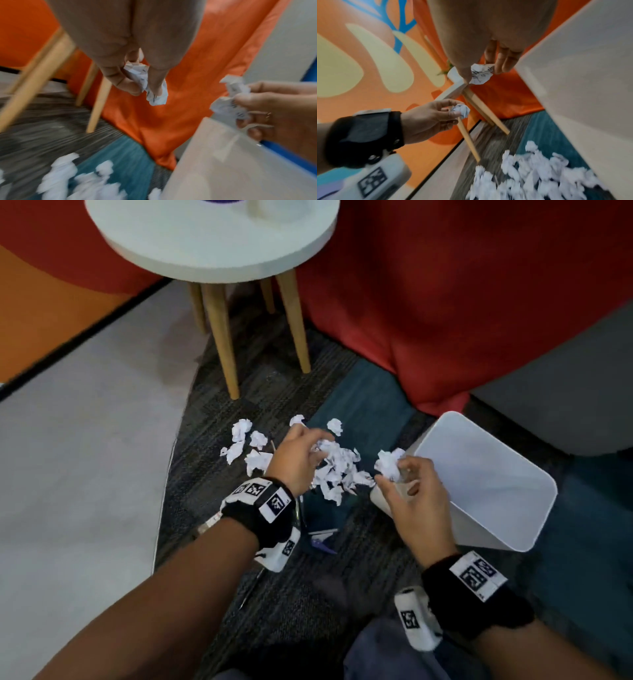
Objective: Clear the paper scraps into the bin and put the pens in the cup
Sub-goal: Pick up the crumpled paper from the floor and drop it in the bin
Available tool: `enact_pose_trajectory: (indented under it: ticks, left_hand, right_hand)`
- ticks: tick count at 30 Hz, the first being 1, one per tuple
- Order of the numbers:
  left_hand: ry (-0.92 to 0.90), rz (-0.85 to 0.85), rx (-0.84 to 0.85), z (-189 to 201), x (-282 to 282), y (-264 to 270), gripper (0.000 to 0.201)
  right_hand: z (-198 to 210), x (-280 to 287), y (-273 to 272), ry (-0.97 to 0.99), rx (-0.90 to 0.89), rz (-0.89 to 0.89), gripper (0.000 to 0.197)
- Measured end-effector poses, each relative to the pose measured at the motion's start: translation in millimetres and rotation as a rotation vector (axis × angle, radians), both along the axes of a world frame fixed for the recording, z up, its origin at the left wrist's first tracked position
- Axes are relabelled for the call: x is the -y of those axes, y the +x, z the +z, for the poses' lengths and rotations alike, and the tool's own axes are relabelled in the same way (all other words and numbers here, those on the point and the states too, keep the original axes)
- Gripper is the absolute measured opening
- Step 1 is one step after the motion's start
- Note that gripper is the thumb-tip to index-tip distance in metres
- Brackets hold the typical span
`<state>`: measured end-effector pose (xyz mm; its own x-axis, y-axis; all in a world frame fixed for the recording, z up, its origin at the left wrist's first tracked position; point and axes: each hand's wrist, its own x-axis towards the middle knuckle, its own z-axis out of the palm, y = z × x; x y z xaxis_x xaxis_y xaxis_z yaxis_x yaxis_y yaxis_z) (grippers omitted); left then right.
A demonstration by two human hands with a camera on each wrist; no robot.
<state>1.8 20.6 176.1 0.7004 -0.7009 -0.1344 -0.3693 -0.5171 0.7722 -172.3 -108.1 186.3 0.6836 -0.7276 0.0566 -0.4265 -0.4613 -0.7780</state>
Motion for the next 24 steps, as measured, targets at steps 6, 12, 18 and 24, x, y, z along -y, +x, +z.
enact_pose_trajectory:
  ticks: [6, 12, 18, 24]
  left_hand:
    - [-0.165, -0.148, 0.004, 55, 81, -48, 0.027]
    - [-0.017, -0.287, 0.040, 55, 139, -88, 0.029]
    - [0.263, -0.426, 0.147, 50, 176, -100, 0.056]
    - [0.111, -0.242, 0.210, 37, 143, -66, 0.037]
  right_hand:
    - [12, 60, -30, -0.091, -0.028, -0.189, 0.031]
    - [-8, 106, -48, -0.038, -0.438, -0.176, 0.037]
    - [-12, 115, -63, 0.022, -0.187, -0.178, 0.024]
    - [0, 80, -48, -0.182, 0.310, 0.023, 0.014]
